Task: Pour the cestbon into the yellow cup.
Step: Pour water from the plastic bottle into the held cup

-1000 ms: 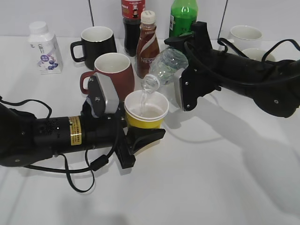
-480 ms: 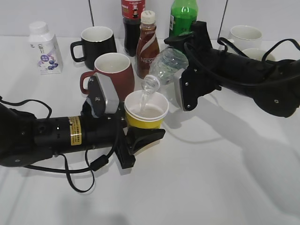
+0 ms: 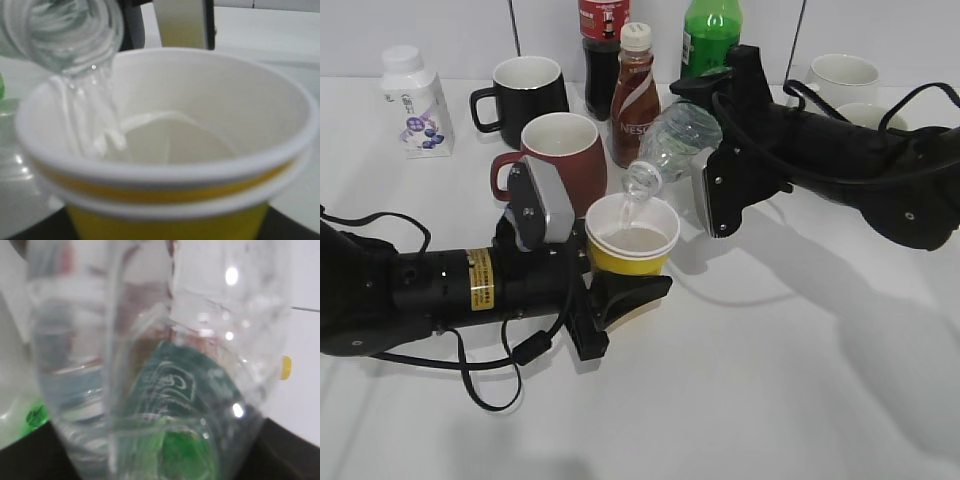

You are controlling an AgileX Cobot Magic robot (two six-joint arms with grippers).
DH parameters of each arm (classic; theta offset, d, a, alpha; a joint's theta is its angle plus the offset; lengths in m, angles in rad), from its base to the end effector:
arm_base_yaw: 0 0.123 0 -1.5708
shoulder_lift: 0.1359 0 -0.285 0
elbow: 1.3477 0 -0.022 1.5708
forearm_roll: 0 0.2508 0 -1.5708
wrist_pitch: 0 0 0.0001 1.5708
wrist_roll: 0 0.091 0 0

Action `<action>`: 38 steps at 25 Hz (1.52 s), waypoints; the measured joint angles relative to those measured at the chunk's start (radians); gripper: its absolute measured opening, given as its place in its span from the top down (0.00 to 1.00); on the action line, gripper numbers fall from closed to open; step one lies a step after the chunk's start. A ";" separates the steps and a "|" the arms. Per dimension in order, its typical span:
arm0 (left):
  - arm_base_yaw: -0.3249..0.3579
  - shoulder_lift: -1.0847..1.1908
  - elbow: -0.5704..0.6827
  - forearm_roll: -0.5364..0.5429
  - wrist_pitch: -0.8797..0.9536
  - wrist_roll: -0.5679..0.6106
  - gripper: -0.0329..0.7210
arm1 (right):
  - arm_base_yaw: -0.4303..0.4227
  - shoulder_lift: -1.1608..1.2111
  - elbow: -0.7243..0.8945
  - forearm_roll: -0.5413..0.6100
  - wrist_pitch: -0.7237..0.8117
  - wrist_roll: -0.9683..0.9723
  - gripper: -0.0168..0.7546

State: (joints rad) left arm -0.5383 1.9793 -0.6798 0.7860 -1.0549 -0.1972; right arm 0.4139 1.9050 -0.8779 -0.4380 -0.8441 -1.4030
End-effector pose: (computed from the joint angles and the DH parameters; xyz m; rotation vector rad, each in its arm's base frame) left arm 0.2498 -0.2143 0.1172 1.1400 1.5182 -0.8119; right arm 0.3365 0.1793 0.1750 -1.6363 0.6381 -0.6782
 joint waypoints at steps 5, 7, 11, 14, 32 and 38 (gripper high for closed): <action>0.000 0.000 0.000 0.000 0.002 0.000 0.46 | 0.000 0.000 0.000 0.000 0.000 -0.002 0.36; 0.000 0.000 0.000 0.000 0.003 0.000 0.46 | 0.000 0.000 0.000 0.000 0.000 -0.003 0.36; 0.000 0.000 0.000 0.000 0.003 0.000 0.46 | 0.000 0.000 0.000 0.000 0.000 -0.003 0.36; 0.000 0.000 0.000 0.000 0.003 0.000 0.46 | 0.000 0.000 0.000 0.000 0.000 -0.003 0.36; 0.000 -0.001 0.000 -0.045 -0.034 0.000 0.46 | 0.000 0.000 0.000 -0.007 0.001 0.644 0.36; 0.011 -0.049 0.008 -0.070 -0.034 0.000 0.46 | 0.000 0.000 0.000 -0.001 -0.002 0.955 0.36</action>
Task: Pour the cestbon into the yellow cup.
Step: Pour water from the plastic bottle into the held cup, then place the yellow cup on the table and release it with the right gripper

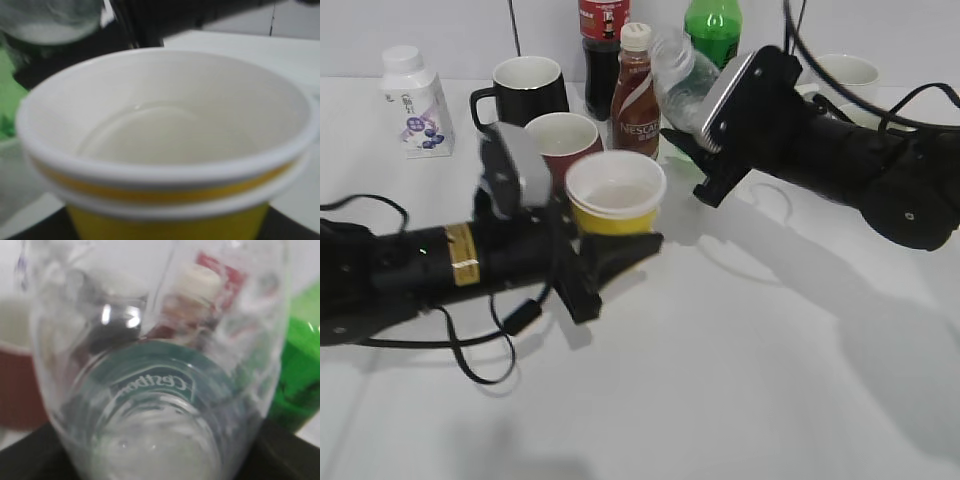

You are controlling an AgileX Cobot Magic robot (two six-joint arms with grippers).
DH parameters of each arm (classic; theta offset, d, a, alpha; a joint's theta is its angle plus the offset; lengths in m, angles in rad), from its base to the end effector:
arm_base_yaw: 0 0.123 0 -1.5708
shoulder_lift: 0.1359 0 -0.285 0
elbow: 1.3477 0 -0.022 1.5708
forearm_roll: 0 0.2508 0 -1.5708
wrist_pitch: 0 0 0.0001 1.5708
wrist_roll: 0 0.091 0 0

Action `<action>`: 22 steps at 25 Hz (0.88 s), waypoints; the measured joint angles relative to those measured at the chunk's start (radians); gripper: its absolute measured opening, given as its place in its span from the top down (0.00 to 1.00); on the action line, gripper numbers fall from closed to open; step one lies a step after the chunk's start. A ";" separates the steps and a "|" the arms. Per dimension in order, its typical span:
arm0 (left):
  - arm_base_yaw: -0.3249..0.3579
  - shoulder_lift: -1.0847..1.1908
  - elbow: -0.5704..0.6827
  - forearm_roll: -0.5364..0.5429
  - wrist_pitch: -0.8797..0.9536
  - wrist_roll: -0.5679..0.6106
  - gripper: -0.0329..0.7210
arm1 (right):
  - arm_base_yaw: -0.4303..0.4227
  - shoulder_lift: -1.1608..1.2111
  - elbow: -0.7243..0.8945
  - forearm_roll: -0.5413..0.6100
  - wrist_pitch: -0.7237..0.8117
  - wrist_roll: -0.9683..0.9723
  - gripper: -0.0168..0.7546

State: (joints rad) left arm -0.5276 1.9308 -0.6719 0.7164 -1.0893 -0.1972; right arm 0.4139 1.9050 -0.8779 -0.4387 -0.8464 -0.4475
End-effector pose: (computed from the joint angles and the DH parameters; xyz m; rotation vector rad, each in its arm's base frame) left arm 0.2548 -0.2097 0.1358 1.0380 1.4794 -0.7945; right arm 0.3365 0.1794 0.1751 -1.1277 1.2808 0.0280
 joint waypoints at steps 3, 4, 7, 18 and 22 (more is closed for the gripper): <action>0.033 -0.043 0.018 0.000 -0.002 0.000 0.46 | 0.000 0.000 0.000 0.009 -0.002 0.150 0.36; 0.049 -0.055 0.027 -0.001 -0.003 0.000 0.46 | 0.000 0.000 0.000 0.011 -0.002 0.205 0.36; 0.100 -0.101 0.062 -0.003 -0.004 0.000 0.46 | 0.000 0.000 0.000 0.026 -0.007 0.366 0.36; 0.286 -0.204 0.135 -0.071 -0.001 0.000 0.46 | 0.000 0.000 0.000 0.167 -0.006 0.572 0.36; 0.320 -0.204 0.135 -0.159 0.022 0.000 0.46 | 0.000 0.000 0.000 0.176 0.025 0.576 0.36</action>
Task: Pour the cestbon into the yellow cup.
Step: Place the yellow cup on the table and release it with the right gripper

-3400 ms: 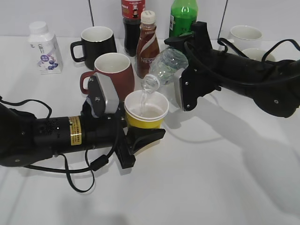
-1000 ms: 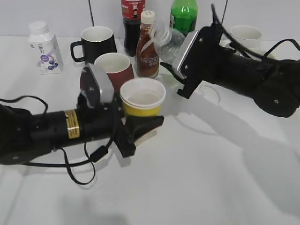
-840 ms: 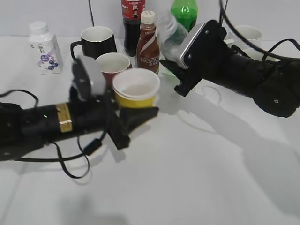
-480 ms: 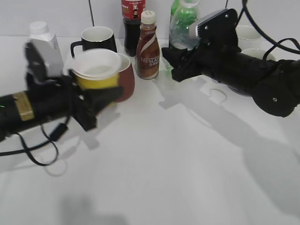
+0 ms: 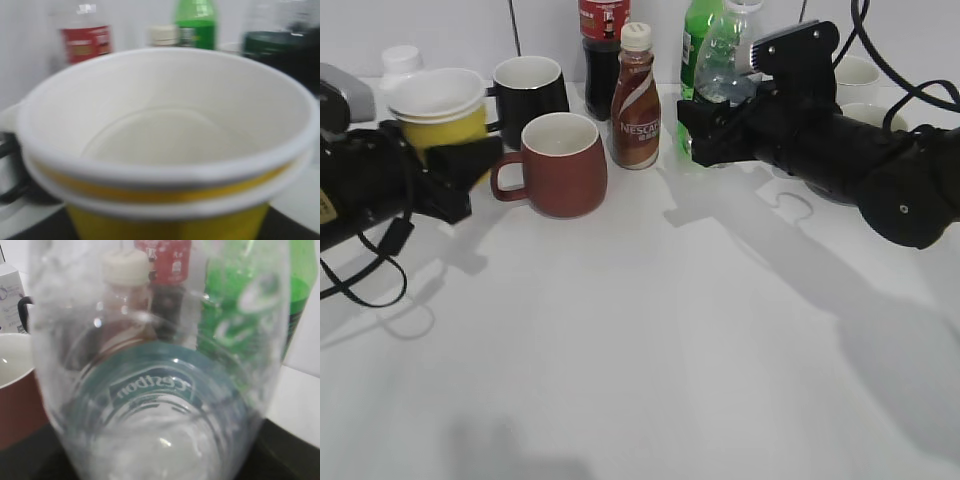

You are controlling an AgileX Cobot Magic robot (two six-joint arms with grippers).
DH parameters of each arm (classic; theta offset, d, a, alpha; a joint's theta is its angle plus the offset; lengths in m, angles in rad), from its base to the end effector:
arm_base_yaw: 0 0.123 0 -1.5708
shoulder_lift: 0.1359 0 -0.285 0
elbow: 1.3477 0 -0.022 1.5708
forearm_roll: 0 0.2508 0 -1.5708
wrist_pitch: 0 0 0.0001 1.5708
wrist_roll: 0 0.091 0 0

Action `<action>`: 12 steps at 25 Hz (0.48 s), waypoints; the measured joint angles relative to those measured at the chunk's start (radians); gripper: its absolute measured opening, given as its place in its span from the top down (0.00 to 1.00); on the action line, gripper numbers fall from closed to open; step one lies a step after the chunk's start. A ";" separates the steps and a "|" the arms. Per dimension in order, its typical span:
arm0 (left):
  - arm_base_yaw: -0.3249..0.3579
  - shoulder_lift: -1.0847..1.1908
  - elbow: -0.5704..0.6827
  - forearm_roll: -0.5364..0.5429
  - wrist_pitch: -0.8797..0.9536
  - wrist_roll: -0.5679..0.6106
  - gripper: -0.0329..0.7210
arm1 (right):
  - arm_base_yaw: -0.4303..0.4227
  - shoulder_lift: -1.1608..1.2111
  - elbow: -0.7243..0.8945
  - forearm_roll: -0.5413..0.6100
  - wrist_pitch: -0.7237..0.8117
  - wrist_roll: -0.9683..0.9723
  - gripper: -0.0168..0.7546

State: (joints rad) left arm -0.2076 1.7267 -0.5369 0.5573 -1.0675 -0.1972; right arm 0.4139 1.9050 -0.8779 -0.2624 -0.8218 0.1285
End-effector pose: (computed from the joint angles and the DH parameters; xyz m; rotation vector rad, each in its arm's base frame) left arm 0.2800 -0.1020 0.1733 0.6081 1.5758 -0.4880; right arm 0.3440 0.1700 0.1754 -0.5364 1.6370 0.4313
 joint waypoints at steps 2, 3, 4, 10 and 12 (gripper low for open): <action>0.010 0.000 0.000 -0.057 0.018 0.001 0.46 | 0.000 0.000 0.000 0.001 0.004 0.000 0.36; 0.014 0.000 0.000 -0.081 0.026 0.008 0.46 | 0.000 0.000 0.000 0.001 0.005 0.000 0.36; 0.017 0.000 0.000 -0.106 0.030 0.020 0.46 | 0.000 0.000 0.000 0.001 0.005 0.000 0.36; 0.021 0.031 -0.004 -0.268 0.031 0.117 0.46 | 0.000 0.000 0.000 0.001 0.006 0.000 0.36; 0.024 0.063 -0.016 -0.305 0.026 0.130 0.46 | 0.000 0.000 0.000 0.001 0.006 0.000 0.36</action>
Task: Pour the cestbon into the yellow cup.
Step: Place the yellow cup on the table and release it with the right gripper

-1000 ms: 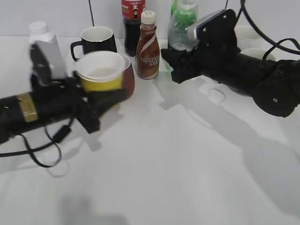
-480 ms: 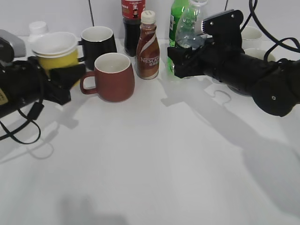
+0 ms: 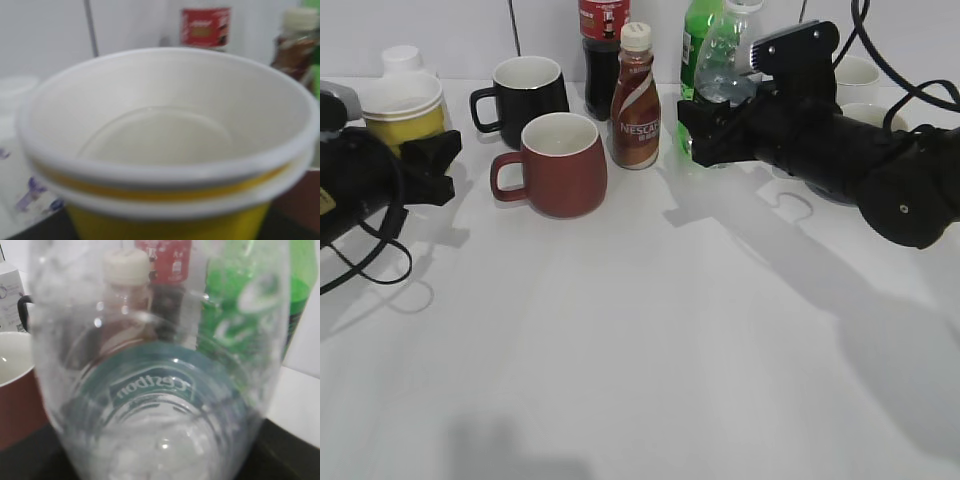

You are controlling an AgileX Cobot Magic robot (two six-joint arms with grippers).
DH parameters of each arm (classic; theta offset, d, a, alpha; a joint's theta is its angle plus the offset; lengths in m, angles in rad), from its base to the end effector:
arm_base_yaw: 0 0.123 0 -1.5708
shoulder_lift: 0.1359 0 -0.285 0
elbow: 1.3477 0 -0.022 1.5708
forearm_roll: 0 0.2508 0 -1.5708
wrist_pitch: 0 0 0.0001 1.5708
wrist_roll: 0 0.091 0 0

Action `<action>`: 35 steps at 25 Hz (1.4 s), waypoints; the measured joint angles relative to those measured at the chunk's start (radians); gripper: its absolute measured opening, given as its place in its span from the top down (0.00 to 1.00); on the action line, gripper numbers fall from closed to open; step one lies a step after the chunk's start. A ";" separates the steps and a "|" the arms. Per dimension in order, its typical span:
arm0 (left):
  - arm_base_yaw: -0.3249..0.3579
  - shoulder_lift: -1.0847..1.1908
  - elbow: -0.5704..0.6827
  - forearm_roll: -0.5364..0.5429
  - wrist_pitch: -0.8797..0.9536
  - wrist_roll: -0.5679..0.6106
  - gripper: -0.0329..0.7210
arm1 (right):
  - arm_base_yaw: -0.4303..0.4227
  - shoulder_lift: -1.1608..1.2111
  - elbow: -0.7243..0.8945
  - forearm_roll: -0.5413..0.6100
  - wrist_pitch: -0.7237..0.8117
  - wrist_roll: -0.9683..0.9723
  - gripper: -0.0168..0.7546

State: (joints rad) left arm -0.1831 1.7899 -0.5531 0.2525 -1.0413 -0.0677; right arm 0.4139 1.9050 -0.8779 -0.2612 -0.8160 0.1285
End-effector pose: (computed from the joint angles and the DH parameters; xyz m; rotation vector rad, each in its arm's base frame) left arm 0.3011 -0.0757 0.1594 0.3683 1.6574 -0.2746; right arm 0.3440 0.1698 0.1749 -0.5362 1.6429 0.4294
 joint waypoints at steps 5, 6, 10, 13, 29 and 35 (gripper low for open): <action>0.002 0.106 -0.047 -0.054 -0.071 0.020 0.46 | 0.000 0.000 0.000 0.001 0.000 0.000 0.36; 0.002 0.127 -0.060 -0.066 -0.093 0.021 0.46 | 0.000 0.000 0.000 0.001 0.000 -0.002 0.36; 0.002 0.222 -0.112 -0.090 -0.130 0.023 0.46 | 0.000 0.000 0.000 0.001 0.000 -0.012 0.36; 0.002 0.278 -0.139 -0.093 -0.133 0.043 0.46 | 0.000 0.000 0.000 0.001 0.000 -0.013 0.36; 0.002 0.350 -0.182 -0.141 -0.143 0.090 0.32 | 0.000 0.000 0.000 0.001 0.001 -0.015 0.36; 0.002 0.350 -0.182 -0.131 -0.135 0.090 0.22 | 0.000 0.000 0.000 0.001 0.002 -0.015 0.36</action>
State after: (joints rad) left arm -0.1810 2.1394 -0.7347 0.1212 -1.1768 0.0219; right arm 0.4139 1.9050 -0.8779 -0.2603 -0.8139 0.1131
